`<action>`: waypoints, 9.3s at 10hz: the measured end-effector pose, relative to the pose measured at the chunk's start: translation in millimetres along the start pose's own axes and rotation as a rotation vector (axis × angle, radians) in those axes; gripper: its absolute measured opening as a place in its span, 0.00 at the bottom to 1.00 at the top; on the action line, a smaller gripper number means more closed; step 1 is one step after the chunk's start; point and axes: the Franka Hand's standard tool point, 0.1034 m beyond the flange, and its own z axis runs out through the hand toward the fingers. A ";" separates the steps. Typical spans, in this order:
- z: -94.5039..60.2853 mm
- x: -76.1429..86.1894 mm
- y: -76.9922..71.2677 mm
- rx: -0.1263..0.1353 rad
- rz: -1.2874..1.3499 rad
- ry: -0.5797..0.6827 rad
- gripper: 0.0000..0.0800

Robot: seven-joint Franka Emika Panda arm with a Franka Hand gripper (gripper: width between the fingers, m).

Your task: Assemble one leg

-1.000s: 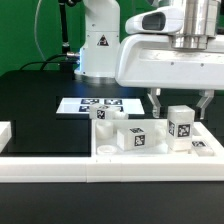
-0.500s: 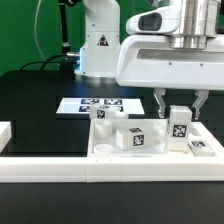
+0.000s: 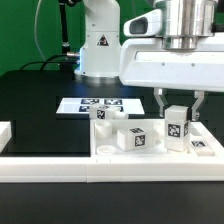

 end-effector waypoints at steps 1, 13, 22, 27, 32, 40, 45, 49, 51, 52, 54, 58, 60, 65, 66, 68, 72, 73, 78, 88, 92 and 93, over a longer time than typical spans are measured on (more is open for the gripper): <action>0.1 -0.7 -0.2 0.004 0.109 -0.005 0.36; -0.4 -4.0 -3.4 0.009 0.316 -0.013 0.80; -1.8 3.0 -2.1 -0.015 -0.553 0.006 0.81; -2.7 4.6 -2.8 -0.022 -0.634 0.010 0.44; -2.5 3.6 -2.6 -0.011 -0.199 0.010 0.36; -2.4 1.2 -3.2 -0.005 0.608 -0.010 0.36; -2.9 -0.6 -2.3 -0.032 0.357 -0.020 0.78; -2.7 0.5 -1.7 -0.027 0.082 -0.021 0.81; -1.6 -1.2 -2.8 -0.034 -0.132 -0.016 0.81; -0.6 -2.0 -5.1 -0.032 -0.240 -0.009 0.81; -1.5 1.5 -7.2 -0.026 -0.452 0.007 0.81; -2.4 2.5 -8.4 -0.048 -0.692 0.017 0.81; -2.3 3.6 -7.3 -0.052 -0.781 0.015 0.81; -2.3 3.8 -7.1 -0.051 -0.747 0.016 0.35; -2.3 3.8 -7.1 -0.050 -0.710 0.016 0.35; -2.2 4.4 -5.9 -0.047 -0.521 0.019 0.35; -2.3 6.6 -3.3 -0.038 -0.106 0.023 0.36; -2.2 6.2 -3.1 -0.032 0.005 0.018 0.36; -2.4 4.8 -2.9 -0.035 0.487 -0.014 0.36; -0.7 5.7 -2.9 -0.024 0.021 -0.008 0.81; 4.6 5.4 -5.9 -0.031 -0.408 0.025 0.81; 4.2 6.4 -6.8 -0.033 -0.525 0.033 0.81</action>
Offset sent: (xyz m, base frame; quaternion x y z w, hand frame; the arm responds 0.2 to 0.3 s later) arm 0.0005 0.0093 -0.0102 -0.0204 -0.0209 0.2138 0.9764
